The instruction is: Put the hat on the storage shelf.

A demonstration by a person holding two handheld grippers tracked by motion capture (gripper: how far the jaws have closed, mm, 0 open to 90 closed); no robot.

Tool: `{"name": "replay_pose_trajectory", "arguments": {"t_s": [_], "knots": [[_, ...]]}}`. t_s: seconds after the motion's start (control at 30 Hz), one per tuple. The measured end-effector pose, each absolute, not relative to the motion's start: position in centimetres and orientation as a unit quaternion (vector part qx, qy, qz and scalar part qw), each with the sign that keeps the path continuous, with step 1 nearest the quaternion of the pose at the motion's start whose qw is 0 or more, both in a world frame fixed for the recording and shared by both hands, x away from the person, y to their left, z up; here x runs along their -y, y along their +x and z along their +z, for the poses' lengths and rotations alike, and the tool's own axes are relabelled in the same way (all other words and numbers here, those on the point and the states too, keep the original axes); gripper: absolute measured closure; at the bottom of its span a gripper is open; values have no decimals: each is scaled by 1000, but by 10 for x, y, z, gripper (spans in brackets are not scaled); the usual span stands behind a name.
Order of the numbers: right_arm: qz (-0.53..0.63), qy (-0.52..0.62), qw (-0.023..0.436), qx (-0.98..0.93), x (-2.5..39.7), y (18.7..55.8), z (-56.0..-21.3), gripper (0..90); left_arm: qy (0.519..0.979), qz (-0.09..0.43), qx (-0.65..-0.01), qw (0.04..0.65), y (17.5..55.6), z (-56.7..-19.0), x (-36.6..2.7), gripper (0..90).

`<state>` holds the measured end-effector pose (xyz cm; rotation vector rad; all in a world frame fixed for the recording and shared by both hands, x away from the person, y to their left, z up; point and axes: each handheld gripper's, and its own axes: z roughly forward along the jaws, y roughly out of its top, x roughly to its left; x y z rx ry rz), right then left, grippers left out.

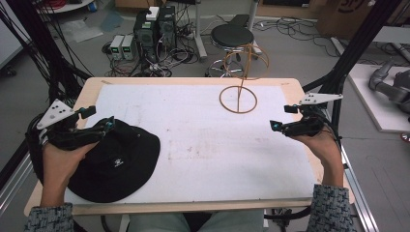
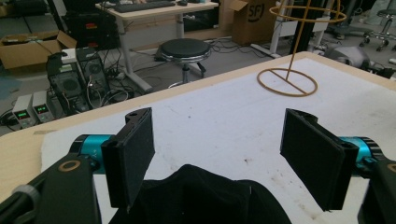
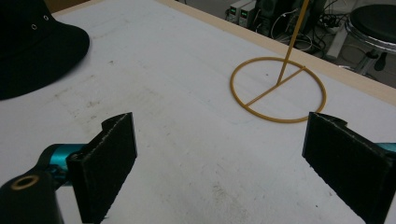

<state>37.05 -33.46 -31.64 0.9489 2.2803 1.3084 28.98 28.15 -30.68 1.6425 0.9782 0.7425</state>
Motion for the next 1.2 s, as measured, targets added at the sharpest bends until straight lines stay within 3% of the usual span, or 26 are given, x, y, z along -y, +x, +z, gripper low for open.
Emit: {"name": "replay_pose_trajectory", "arguments": {"t_s": [0.8, 1.2], "knots": [[459, 334, 167, -806, 333, 368, -315, 97, 676, 322, -419, 514, 287, -305, -299, 267], [464, 330, 166, -805, 335, 366, -314, 97, 688, 287, -413, 523, 292, -319, -308, 301]]}}
